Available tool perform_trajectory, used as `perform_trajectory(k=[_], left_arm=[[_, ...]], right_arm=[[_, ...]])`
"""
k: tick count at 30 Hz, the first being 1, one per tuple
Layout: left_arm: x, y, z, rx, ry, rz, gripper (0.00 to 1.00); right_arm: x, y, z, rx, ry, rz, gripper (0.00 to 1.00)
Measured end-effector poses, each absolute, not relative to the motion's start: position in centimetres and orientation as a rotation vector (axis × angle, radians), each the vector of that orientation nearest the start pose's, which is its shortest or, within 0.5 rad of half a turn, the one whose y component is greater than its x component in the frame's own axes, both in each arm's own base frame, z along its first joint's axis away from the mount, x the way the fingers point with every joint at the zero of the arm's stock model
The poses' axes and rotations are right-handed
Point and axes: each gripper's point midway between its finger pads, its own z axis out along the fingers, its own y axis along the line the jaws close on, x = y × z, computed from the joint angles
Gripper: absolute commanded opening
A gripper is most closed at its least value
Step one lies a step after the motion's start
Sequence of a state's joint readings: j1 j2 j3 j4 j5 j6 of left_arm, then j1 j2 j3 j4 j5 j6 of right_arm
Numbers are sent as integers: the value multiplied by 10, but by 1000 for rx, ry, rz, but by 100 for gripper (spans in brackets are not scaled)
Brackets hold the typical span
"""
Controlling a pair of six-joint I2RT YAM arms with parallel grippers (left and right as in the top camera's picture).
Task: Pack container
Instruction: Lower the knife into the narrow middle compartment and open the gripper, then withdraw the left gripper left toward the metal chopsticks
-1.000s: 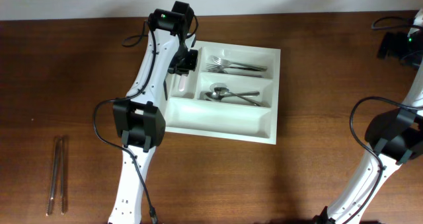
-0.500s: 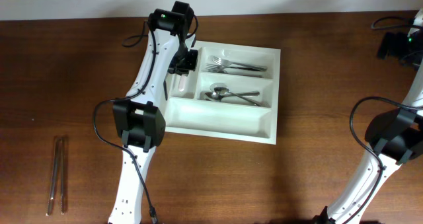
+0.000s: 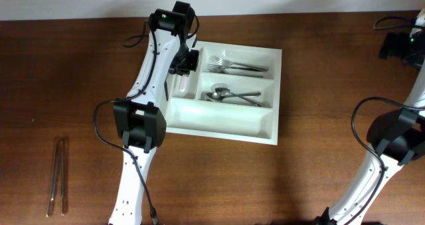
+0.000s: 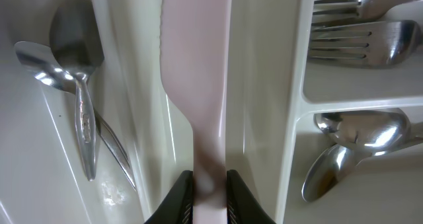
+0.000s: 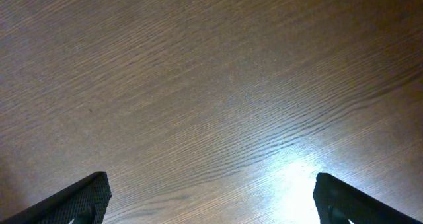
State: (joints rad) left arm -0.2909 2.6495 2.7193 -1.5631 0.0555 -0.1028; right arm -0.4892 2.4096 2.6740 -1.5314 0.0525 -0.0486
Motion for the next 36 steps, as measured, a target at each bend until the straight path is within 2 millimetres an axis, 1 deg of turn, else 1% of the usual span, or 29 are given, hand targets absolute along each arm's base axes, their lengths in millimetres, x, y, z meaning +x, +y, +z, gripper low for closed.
perform_trajectory(k=[1, 3, 16, 21, 24, 26, 28, 31, 33, 34, 35, 36], left_arm=[[488, -156, 70, 292, 3061, -107, 22], [488, -156, 70, 281, 3062, -107, 23], [488, -156, 70, 281, 3059, -108, 23], [499, -158, 72, 276, 3016, -119, 23], [505, -154, 76, 258, 2991, -122, 23], [513, -142, 86, 225, 2963, -108, 26], [519, -124, 100, 177, 2938, -84, 30], [519, -76, 122, 74, 2925, -1, 31], [516, -39, 132, -14, 2926, 58, 32], [517, -24, 135, -53, 2920, 68, 31], [517, 0, 139, -121, 2911, 80, 32], [517, 8, 140, -143, 2909, 86, 35]], right_arm=[[447, -248, 177, 635, 2785, -188, 99], [447, -248, 177, 635, 2785, -188, 99], [447, -248, 177, 636, 2785, -188, 99], [447, -248, 177, 635, 2785, -188, 99], [447, -248, 177, 636, 2785, -188, 99], [447, -248, 177, 635, 2785, -188, 99], [447, -248, 177, 634, 2785, -189, 99], [447, -248, 177, 635, 2785, -188, 99], [447, -248, 177, 636, 2785, -188, 99], [447, -248, 177, 636, 2785, -188, 99], [447, -248, 177, 636, 2785, -188, 99], [447, -248, 177, 635, 2785, -188, 99]])
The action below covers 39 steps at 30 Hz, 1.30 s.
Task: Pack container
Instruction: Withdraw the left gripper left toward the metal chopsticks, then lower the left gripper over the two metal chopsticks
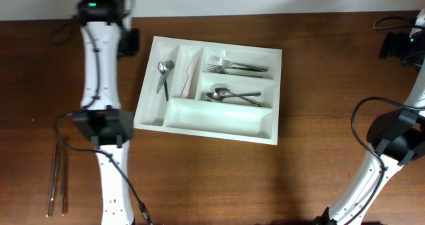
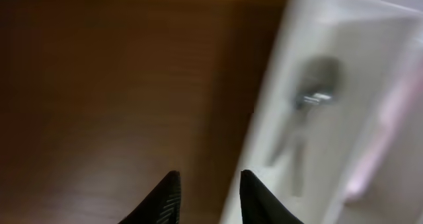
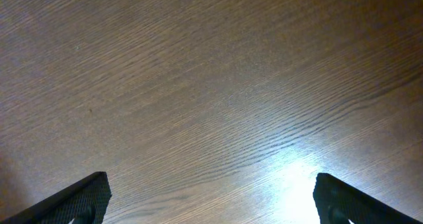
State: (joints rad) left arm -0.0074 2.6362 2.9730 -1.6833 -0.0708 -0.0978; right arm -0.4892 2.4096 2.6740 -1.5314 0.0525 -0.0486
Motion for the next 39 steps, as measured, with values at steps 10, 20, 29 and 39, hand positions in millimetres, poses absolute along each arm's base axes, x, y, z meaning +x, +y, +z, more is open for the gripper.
perform_trajectory(k=[10, 20, 29, 39], left_arm=[[512, 63, 150, -319, 2879, -39, 43], [490, 73, 208, -318, 2803, -30, 43], [373, 105, 259, -524, 2863, 162, 43], [276, 128, 139, -1392, 2950, 323, 44]], right_arm=[[447, -248, 177, 635, 2785, -188, 99], [447, -248, 177, 634, 2785, -189, 99], [447, -248, 177, 635, 2785, -188, 99], [447, -248, 178, 635, 2784, -189, 99]])
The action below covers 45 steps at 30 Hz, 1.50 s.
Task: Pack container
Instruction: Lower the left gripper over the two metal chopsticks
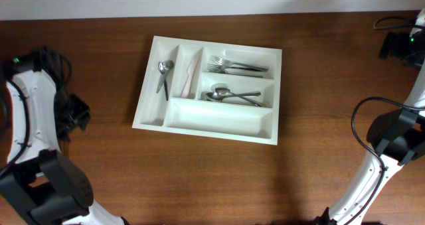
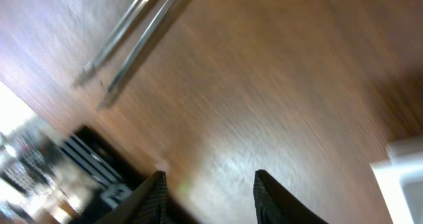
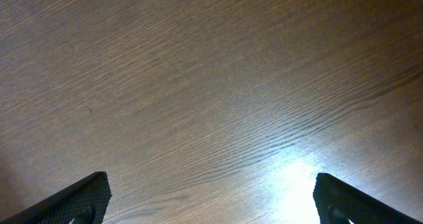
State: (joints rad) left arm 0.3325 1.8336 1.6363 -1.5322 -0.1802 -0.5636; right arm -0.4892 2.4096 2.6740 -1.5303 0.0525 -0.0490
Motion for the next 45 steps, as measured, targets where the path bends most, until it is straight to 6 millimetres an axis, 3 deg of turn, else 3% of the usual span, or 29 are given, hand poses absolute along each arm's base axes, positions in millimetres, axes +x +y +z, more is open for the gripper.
perform_trajectory(k=[3, 7, 10, 13, 18, 21, 28, 33, 39, 40, 42, 45], left_arm=[[263, 129, 111, -1601, 2873, 346, 44], [255, 137, 98, -1721, 2806, 368, 44], [252, 156, 99, -1705, 2764, 453, 44], [244, 174, 104, -1582, 2817, 564, 44], [228, 183, 109, -1567, 2862, 643, 44], [227, 192, 109, -1563, 2850, 634, 44], [267, 219, 104, -1009, 2964, 590, 45], [272, 219, 104, -611, 3103, 569, 45], [278, 208, 98, -293, 3168, 406, 45], [278, 208, 98, -261, 3173, 379, 51], [274, 212, 97, -244, 3175, 349, 97], [266, 222, 97, -255, 3177, 327, 97]], right_arm=[[447, -248, 177, 635, 2785, -189, 99], [447, -248, 177, 635, 2785, -189, 99], [447, -248, 177, 636, 2785, -188, 99], [447, -248, 177, 635, 2785, -189, 99], [447, -248, 177, 635, 2785, -188, 99], [447, -248, 177, 635, 2785, -188, 99], [447, -248, 177, 636, 2785, -188, 99], [447, -248, 177, 636, 2785, -188, 99], [447, -248, 177, 636, 2785, -188, 99], [447, -248, 177, 636, 2785, -188, 99], [447, -248, 177, 634, 2785, -189, 99], [447, -248, 177, 635, 2785, -188, 99]])
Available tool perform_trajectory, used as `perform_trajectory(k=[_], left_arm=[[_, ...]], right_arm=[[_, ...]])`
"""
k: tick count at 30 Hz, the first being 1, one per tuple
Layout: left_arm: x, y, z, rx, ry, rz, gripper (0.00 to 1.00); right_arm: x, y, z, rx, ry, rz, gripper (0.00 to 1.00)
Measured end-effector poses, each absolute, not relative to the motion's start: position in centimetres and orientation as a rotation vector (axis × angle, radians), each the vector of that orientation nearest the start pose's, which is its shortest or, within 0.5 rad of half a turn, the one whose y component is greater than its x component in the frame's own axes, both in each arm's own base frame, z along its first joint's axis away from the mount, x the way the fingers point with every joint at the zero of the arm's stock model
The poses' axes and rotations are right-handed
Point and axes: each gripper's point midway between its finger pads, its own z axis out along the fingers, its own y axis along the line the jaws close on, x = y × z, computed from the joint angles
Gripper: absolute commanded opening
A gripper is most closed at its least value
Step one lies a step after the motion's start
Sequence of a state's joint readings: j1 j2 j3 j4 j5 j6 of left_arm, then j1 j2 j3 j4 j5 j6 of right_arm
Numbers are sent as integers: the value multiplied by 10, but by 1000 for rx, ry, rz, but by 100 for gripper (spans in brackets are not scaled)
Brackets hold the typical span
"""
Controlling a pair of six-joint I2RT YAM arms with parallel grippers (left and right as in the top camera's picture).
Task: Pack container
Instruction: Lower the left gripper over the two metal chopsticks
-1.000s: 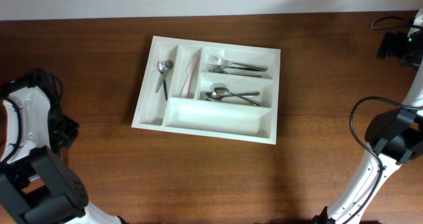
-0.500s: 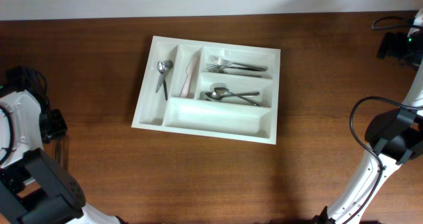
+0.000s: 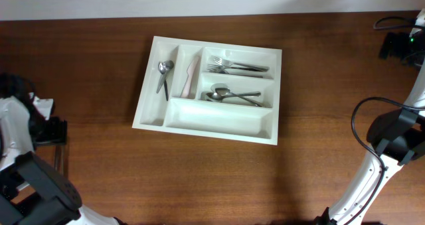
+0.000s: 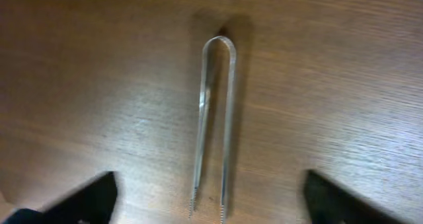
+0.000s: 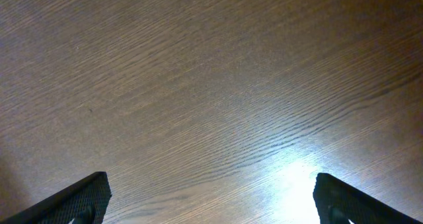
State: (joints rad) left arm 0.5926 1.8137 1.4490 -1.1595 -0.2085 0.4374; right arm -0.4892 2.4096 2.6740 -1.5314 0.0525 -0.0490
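The white cutlery tray [image 3: 219,122] lies mid-table with a spoon [image 3: 163,75], a pink knife [image 3: 190,75], forks [image 3: 236,67] and more spoons [image 3: 232,95] in its slots. Metal tongs [image 4: 215,125] lie flat on the wood, bend away from the camera. My left gripper [image 4: 211,207] hangs above their toothed tips, open wide and holding nothing. Overhead, the left gripper [image 3: 52,129] sits at the far left edge and my arm hides most of the tongs. At the far right my right gripper [image 5: 211,197] is open over bare wood.
The tray's long front compartment holds nothing. My left arm's base and links fill the lower left corner. The right arm [image 3: 392,132] and its cables run down the right edge. A pale wall borders the table's far side.
My left gripper has moved further left and nearer the front, from beside the tray to above the tongs, and its jaws stand wider. The right arm has not moved.
My left gripper was shut on the pink knife inside the tray's second slot. Then it was open outside the tray's far left corner, the knife left lying in the slot. Then it was left of the tray, and now it is over the tongs.
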Motion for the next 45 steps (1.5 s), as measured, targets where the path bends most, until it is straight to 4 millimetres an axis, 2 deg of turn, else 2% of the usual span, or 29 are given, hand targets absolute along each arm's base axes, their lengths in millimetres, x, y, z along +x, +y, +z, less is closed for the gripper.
perform_trajectory(k=[3, 10, 17, 26, 31, 36, 45], left_arm=[[260, 230, 96, -278, 3177, 319, 99], [258, 224, 96, -252, 3193, 280, 100], [266, 220, 90, -164, 3140, 143, 100], [234, 227, 70, -197, 3170, 29, 100], [216, 215, 51, -167, 3220, -46, 99], [210, 212, 41, -140, 3235, -49, 99], [207, 219, 40, -131, 3257, 19, 100]], right_arm=[[447, -248, 177, 636, 2785, -188, 99], [447, -248, 177, 636, 2785, -188, 99], [447, -248, 177, 636, 2785, -188, 99], [447, -248, 177, 635, 2785, -189, 99], [447, -248, 177, 636, 2785, -188, 99], [447, -248, 177, 636, 2785, -188, 99], [447, -248, 177, 635, 2785, -189, 99]])
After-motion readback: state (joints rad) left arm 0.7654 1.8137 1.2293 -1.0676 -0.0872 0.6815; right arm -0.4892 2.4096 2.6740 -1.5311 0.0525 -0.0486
